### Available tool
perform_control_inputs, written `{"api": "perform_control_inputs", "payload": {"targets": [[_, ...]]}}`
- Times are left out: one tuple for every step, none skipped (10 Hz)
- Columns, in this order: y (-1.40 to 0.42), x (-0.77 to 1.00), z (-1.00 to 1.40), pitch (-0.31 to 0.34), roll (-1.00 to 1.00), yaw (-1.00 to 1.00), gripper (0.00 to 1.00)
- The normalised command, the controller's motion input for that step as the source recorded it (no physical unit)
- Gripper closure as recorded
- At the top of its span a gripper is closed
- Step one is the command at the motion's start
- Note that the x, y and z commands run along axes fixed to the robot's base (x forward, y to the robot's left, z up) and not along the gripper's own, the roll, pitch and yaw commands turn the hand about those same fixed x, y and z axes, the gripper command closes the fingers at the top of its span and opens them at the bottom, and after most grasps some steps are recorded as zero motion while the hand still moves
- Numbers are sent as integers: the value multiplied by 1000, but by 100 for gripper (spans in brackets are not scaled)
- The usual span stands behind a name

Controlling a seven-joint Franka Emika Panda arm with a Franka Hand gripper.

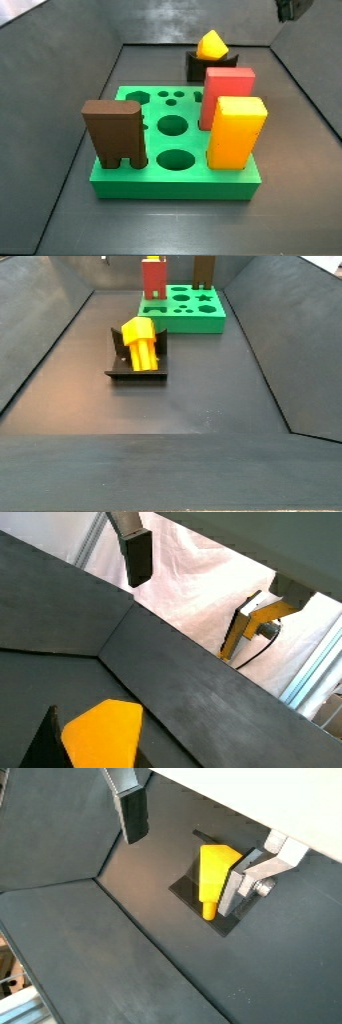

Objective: Pick up the 3 prong object. Move up. Rotate the 3 prong object. Place the 3 prong object on the fixture. Regrasp the 3 prong object. Move to above the board. Insert the 3 prong object.
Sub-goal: Regrasp the 3 prong object.

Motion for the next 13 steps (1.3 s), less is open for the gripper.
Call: {"api": "perform_control_inputs", "payload": {"targets": [[76,29,-1000,15,204,203,0],[66,47,-1000,-38,167,171,0],[62,54,-1000,-56,145,155,0],[57,65,-1000,-88,105,117,0],[54,75,-1000,-108,85,87,0],[49,85,-1000,-119,69,47,0],[46,90,-1000,-119,73,19,0],[38,98,-1000,-107,68,-13,0],[34,104,-1000,-92,69,-27,0],[20,99,-843,-60,69,-43,0],[9,83,-645,-31,68,-50,0],[4,75,-497,-13,66,-44,0],[5,72,-350,1,63,-33,0]]}}
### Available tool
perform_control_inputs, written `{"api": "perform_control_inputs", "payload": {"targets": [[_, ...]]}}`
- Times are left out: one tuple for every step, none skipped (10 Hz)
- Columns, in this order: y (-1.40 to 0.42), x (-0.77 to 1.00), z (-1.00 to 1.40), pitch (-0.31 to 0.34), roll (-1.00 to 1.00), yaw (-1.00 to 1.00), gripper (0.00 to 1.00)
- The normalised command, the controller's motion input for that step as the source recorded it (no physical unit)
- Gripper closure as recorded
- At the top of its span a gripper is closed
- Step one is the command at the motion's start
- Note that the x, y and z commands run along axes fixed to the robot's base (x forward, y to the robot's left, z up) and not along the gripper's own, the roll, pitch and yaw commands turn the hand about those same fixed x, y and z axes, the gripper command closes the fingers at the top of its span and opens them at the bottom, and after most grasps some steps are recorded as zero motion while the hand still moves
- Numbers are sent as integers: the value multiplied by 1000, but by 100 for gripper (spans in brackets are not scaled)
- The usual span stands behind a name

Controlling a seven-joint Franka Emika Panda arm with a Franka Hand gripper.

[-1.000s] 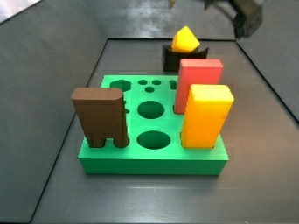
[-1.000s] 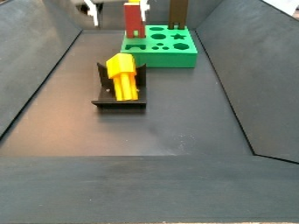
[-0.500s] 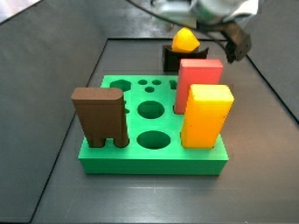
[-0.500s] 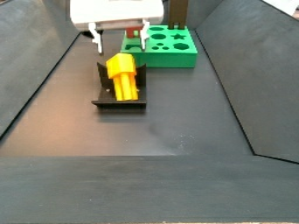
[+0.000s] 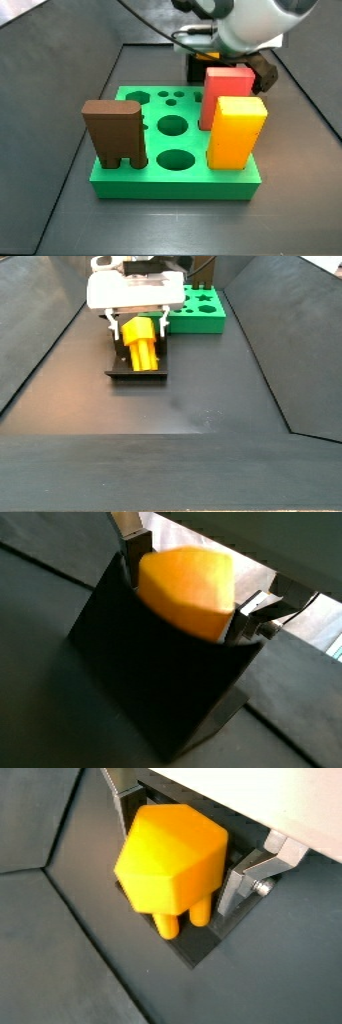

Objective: Pick up the 3 prong object. Move up. Rotate the 3 prong object. Place the 3 prong object on the fixture. Regrasp the 3 prong object. Move to above the board. Insert the 3 prong object.
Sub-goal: Regrasp the 3 prong object, then move to above the board.

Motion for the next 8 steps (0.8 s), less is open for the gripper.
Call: {"api": "perform_control_inputs", "payload": {"targets": [[1,59,-223,19,58,-16,0],[-5,11,-175,23,52,-6,0],[-3,12,-174,23,52,1,0],[-3,12,-173,23,52,6,0],[-3,12,-172,23,52,12,0],[-2,12,-171,23,52,16,0],[0,0,0,0,0,0,100],[-13,97,1000,428,80,-232,100]]}}
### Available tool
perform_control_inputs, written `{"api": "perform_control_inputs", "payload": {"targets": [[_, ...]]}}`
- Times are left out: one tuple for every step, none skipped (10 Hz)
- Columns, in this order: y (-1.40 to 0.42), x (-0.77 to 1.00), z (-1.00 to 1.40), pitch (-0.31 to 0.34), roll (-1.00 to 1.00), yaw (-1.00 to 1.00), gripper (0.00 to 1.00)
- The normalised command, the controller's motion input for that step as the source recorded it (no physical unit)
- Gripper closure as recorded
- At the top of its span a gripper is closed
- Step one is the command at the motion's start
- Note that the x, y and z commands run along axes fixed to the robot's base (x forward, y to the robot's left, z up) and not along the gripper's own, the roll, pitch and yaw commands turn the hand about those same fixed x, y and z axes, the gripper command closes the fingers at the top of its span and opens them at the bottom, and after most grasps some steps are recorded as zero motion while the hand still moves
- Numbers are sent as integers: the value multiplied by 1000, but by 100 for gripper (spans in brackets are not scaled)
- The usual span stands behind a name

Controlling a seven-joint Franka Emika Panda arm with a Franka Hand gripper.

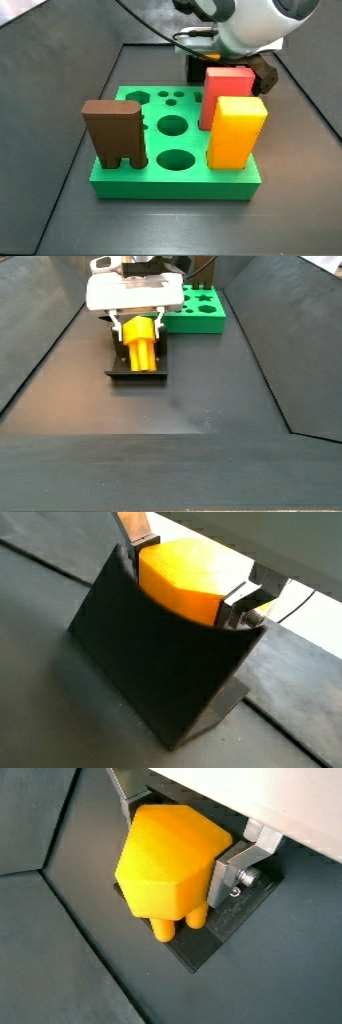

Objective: Pick up the 3 prong object. Move up. Rotate the 3 prong object. Place the 3 prong object on the fixture. Regrasp the 3 prong object. Move to above the board. Insert the 3 prong object.
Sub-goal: Move to above the board.

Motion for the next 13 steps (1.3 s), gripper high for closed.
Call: {"api": "perform_control_inputs", "payload": {"targets": [[-14,96,1000,431,72,-211,100],[-16,91,1000,438,31,-45,100],[-16,90,1000,436,6,32,100],[-17,92,1000,411,-32,162,100],[-20,95,1000,356,-42,251,100],[-21,97,1000,287,-41,297,100],[-21,97,1000,236,-38,318,100],[-23,96,1000,108,-27,333,100],[-24,95,1000,57,-24,326,100],[-27,91,1000,-24,-14,282,100],[-28,89,1000,-82,-4,217,100],[-29,84,1000,-106,1,164,100],[-28,75,1000,-115,-2,110,100]]}}
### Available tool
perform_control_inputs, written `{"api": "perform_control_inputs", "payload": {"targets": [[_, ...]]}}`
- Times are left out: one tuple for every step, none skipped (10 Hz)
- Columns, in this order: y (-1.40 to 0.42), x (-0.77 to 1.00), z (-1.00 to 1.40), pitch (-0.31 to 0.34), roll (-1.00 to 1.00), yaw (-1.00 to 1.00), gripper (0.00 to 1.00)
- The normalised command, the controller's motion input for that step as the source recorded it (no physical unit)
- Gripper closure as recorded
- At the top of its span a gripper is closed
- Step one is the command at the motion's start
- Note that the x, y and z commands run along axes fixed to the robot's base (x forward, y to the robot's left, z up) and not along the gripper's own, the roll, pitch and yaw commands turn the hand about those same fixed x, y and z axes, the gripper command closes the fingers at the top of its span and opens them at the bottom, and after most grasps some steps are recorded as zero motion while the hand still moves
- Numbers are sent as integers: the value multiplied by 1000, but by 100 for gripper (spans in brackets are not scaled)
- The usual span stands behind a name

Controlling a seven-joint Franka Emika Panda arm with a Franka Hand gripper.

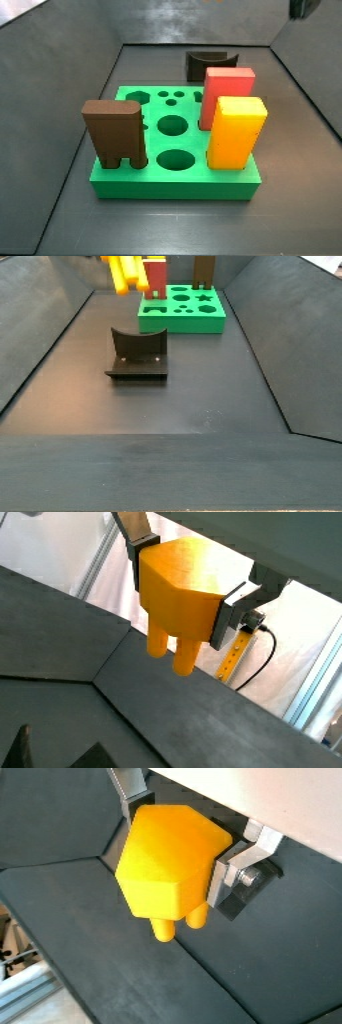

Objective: Pick up the 3 prong object. Move up. Rotate the 3 prong object. Place the 3 prong object on the fixture. Regrasp the 3 prong object. Move to above the board. Insert the 3 prong object.
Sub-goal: Move to above the board.

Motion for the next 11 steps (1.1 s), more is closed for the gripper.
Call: {"api": "perform_control_inputs", "payload": {"targets": [[-25,67,1000,-103,-5,43,100],[-25,57,886,-70,0,-13,100],[-23,50,772,-50,3,-32,100],[-18,37,537,-5,11,-57,100],[-18,29,362,29,16,-64,100],[-1000,-650,96,-152,-1000,-65,100],[-1000,-654,66,-148,-1000,-62,100],[-1000,-700,85,-173,-1000,-65,100],[-1000,-719,70,-184,-1000,-68,100],[-1000,-736,70,-197,-1000,-77,100],[-1000,-757,74,-203,-1000,-84,100]]}}
